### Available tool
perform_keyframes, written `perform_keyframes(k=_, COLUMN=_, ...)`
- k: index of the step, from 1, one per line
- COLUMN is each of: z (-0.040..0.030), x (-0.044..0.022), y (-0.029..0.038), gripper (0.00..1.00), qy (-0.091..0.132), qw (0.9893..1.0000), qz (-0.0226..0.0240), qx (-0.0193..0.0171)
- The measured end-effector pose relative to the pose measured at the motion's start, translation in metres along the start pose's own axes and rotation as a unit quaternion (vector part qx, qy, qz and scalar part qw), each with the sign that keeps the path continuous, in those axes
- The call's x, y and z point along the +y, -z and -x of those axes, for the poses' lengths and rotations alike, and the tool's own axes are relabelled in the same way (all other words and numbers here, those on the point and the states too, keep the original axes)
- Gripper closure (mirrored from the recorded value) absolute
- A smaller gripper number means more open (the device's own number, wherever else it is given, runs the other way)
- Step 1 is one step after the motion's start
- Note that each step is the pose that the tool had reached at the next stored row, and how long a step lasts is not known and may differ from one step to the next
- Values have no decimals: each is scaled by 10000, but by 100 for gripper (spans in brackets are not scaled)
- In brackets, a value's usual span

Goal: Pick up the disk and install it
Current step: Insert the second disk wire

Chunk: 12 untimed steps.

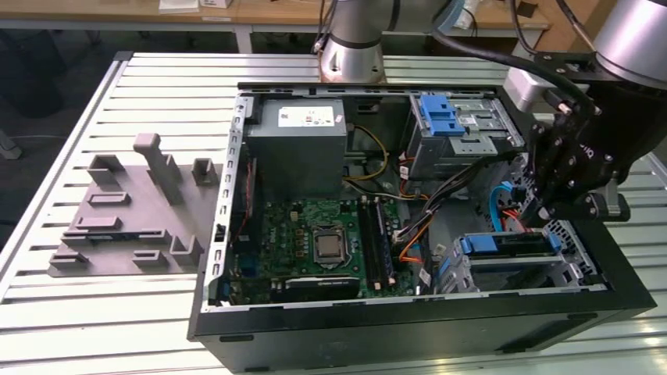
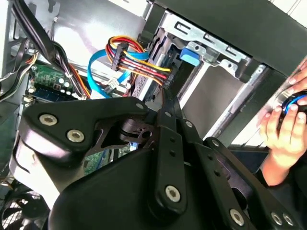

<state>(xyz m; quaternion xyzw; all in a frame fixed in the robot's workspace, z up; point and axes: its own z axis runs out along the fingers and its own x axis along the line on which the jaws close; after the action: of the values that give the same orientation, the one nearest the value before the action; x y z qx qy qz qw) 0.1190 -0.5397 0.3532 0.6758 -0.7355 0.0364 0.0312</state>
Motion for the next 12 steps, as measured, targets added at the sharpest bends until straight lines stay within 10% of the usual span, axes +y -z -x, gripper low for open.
perform_keyframes(k=8, z=-15, x=144, y=23, gripper=89, qy=0, qw=10000, qz=-5, qx=0)
perform_keyframes(k=12, z=-25, x=145, y=135, gripper=89, qy=0, qw=10000, qz=-5, qx=-2)
